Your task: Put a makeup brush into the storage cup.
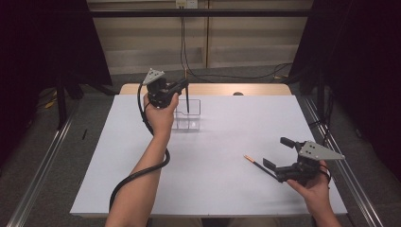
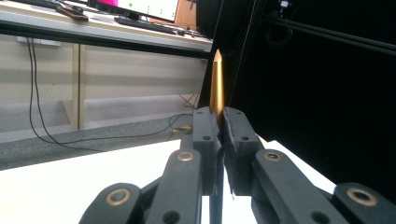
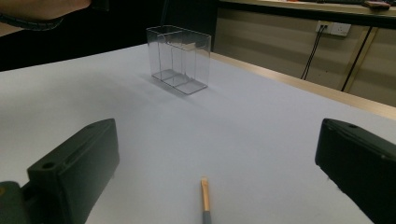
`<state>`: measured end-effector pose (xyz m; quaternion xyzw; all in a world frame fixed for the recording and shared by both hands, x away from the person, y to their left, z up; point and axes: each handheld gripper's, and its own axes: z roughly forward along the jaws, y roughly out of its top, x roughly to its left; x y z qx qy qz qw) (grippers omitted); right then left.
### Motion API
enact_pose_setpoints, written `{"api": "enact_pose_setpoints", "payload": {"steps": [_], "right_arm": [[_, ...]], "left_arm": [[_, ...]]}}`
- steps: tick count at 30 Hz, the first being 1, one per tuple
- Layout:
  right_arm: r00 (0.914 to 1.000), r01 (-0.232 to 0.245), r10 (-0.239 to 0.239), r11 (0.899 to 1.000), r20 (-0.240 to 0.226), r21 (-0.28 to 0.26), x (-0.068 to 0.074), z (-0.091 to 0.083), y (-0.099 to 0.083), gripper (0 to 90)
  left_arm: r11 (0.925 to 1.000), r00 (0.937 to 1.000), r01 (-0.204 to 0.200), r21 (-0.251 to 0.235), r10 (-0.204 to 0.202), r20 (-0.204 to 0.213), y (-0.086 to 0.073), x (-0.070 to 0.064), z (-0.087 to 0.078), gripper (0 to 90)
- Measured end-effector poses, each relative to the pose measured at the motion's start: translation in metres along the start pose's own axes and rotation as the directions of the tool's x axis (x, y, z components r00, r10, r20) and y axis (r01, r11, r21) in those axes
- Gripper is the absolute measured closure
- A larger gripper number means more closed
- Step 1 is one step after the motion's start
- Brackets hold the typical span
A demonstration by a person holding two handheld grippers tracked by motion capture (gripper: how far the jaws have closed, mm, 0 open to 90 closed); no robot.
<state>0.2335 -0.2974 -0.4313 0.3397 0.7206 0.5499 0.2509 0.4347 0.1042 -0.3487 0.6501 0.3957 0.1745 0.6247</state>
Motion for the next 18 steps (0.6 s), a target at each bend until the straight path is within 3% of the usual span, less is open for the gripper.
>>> {"api": "enact_pose_setpoints", "payload": {"steps": [18], "right_arm": [[1.0,0.001,-0.001,1.0,0.002,0.0,-0.001,-0.001,0.0,0.0]], "left_arm": [[0.9999,0.9999,0.008,-0.01,-0.008,0.014,-0.002,-0.003,0.016,84.4]]}}
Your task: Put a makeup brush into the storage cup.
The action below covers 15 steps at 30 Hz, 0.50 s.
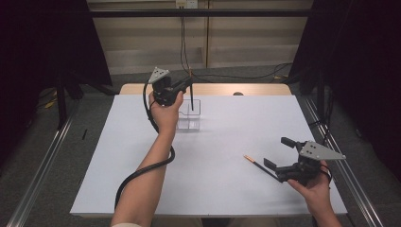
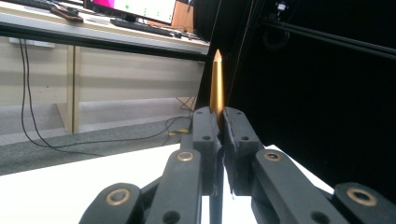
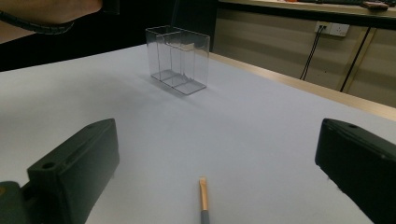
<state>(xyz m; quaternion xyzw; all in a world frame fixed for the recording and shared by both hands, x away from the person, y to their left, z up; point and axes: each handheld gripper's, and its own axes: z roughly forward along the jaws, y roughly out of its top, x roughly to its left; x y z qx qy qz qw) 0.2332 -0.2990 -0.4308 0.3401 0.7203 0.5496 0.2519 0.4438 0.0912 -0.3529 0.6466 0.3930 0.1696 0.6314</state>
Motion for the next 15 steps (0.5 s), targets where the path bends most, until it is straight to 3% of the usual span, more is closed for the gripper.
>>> {"api": "enact_pose_setpoints", "payload": {"steps": [15], "right_arm": [[1.0,-0.002,0.002,1.0,-0.002,0.001,0.0001,0.0002,-0.0003,0.0]], "left_arm": [[0.9997,0.9996,-0.025,-0.007,0.025,0.012,-0.0002,-0.0053,0.0109,84.4]]}}
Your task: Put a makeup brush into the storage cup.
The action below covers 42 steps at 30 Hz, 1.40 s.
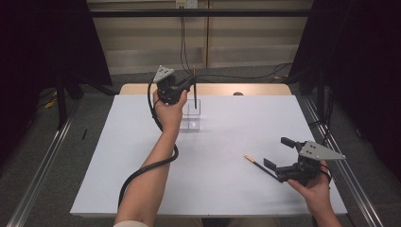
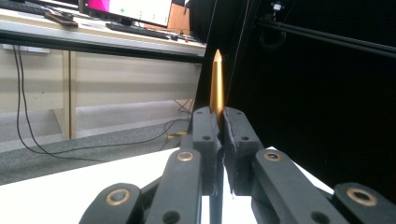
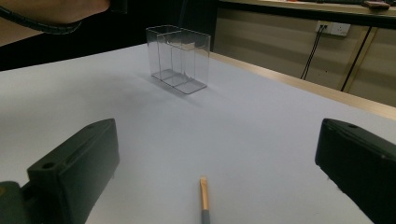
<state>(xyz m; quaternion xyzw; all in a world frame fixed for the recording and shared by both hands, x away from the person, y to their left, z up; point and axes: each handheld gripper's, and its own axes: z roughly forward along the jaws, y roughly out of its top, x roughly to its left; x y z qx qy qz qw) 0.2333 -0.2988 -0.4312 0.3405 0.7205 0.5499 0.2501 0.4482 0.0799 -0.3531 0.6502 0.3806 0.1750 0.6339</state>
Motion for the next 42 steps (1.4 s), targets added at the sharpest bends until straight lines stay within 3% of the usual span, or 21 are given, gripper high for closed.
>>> {"api": "enact_pose_setpoints", "payload": {"steps": [19,26,42], "right_arm": [[1.0,-0.002,0.002,1.0,0.0,-0.001,0.0,0.0,0.0,0.0],[1.0,0.0,0.0,1.0,0.001,-0.001,0.0,0.001,0.0,0.0],[1.0,0.001,-0.001,1.0,0.0,-0.002,0.0,0.001,-0.001,0.0]], "left_arm": [[0.9996,0.9994,-0.027,-0.001,0.027,-0.022,-0.005,0.003,0.006,84.4],[0.9999,0.9997,-0.009,-0.011,0.009,-0.022,-0.009,0.005,0.009,84.3],[0.9993,0.9991,-0.038,-0.001,0.038,-0.021,-0.018,0.008,0.014,84.3]]}}
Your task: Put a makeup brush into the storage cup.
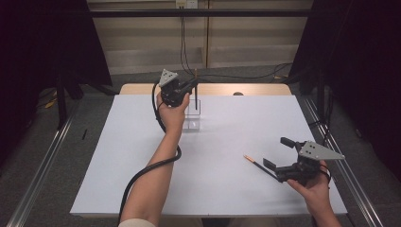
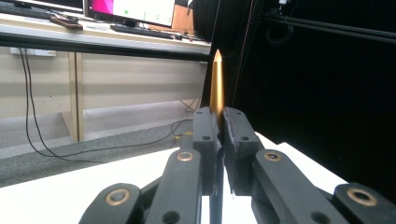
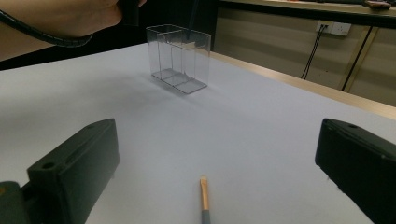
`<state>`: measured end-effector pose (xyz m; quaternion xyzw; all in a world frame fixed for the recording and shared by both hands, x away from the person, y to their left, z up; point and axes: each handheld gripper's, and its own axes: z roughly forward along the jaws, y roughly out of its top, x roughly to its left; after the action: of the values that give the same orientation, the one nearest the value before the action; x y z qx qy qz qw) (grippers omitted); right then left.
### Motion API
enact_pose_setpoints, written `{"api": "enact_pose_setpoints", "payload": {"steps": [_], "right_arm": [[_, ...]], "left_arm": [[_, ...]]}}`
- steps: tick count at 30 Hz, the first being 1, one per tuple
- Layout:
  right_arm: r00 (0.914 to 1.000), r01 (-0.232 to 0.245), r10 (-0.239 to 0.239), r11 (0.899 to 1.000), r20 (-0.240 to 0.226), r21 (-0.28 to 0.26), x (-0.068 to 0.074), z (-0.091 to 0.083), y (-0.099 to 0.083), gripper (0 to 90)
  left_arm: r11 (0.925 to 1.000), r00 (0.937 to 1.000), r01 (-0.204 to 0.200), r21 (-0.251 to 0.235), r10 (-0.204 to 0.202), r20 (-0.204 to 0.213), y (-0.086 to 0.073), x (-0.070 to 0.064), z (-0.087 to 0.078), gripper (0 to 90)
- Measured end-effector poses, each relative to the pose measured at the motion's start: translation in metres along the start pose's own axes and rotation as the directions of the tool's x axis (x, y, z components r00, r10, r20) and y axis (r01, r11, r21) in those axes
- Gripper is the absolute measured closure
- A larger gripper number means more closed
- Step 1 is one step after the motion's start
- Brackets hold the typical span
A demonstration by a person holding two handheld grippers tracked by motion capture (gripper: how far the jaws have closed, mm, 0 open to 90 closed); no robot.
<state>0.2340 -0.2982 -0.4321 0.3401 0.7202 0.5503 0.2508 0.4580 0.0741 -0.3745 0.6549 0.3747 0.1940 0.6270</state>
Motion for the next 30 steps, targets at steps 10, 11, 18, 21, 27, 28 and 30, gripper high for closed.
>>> {"api": "enact_pose_setpoints", "payload": {"steps": [10,11,18,21,27,28,30], "right_arm": [[1.0,0.004,-0.004,1.0,-0.004,0.001,0.0,0.001,0.0,0.0],[1.0,0.002,-0.002,1.0,-0.007,0.001,0.0,0.001,0.0,0.0],[1.0,0.005,-0.004,1.0,-0.007,0.002,0.001,0.001,0.0,0.0],[1.0,0.005,-0.005,1.0,-0.007,0.003,0.001,0.001,0.0,0.0],[1.0,0.004,-0.004,1.0,-0.007,0.003,0.001,0.001,0.0,0.0],[1.0,0.003,-0.003,1.0,-0.007,0.003,0.001,0.001,0.0,0.0],[1.0,0.005,-0.005,1.0,-0.007,0.003,0.001,0.001,0.0,0.0]], "left_arm": [[1.0,1.0,-0.008,-0.004,0.008,0.004,-0.003,-0.001,0.001,84.3],[0.9999,0.9999,-0.011,-0.002,0.011,0.004,-0.004,-0.001,0.001,84.3],[1.0,1.0,-0.007,0.0,0.007,0.003,-0.008,0.0,0.001,84.3],[1.0,1.0,-0.006,0.003,0.006,0.003,-0.01,0.0,0.002,84.3],[1.0,1.0,-0.008,0.004,0.008,0.005,-0.013,0.0,0.002,84.3],[1.0,1.0,-0.008,0.003,0.008,0.002,-0.014,0.0,0.002,84.3],[0.9999,0.9999,-0.011,0.004,0.011,0.005,-0.015,0.0,0.002,84.3]]}}
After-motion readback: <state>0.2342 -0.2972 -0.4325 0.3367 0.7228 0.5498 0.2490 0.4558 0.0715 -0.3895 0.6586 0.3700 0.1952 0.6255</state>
